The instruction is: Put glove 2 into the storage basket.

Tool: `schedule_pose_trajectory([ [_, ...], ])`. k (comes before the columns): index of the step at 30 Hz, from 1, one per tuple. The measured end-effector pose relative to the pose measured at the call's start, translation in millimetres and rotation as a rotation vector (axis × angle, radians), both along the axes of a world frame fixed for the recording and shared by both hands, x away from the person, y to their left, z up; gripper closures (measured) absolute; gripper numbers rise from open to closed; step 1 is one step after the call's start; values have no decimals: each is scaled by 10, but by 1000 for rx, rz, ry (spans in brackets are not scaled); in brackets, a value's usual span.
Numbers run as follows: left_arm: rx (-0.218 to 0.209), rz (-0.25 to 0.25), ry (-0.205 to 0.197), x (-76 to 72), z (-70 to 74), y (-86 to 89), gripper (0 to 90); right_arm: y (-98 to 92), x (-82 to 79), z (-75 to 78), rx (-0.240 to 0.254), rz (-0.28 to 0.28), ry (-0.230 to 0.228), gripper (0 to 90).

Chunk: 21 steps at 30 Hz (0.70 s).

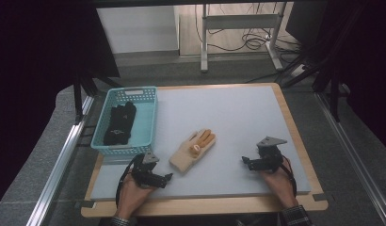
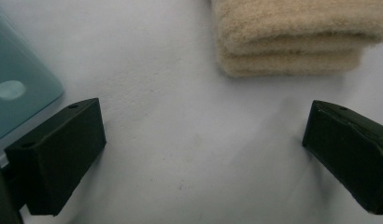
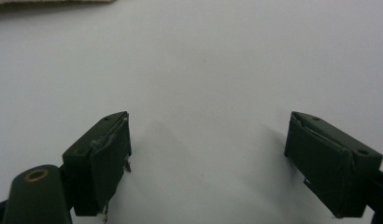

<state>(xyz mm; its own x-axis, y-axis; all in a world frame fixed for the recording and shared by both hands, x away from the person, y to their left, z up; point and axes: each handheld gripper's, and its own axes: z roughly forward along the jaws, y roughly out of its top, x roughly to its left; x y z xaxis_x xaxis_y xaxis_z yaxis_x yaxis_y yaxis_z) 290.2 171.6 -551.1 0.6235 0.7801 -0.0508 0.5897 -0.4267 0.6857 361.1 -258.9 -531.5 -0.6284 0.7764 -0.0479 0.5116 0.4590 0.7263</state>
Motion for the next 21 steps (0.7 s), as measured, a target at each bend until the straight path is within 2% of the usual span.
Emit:
schedule_pose_trajectory([
  [3,3,-6,8,2,16,-6,2,0,0,-1,0,-1,-1,142],
  [7,-31,-34,23,2,82,-55,8,0,0,-1,-1,-1,-1,143],
  [10,-22,-56,20,12,170,-131,3,1,-2,-1,-1,-2,-1,142],
  [14,-47,-73,19,73,314,-230,0,2,-2,-2,-1,-2,-1,142],
  [21,-6,-94,23,307,471,-549,0,1,-1,-2,0,-2,-1,143],
])
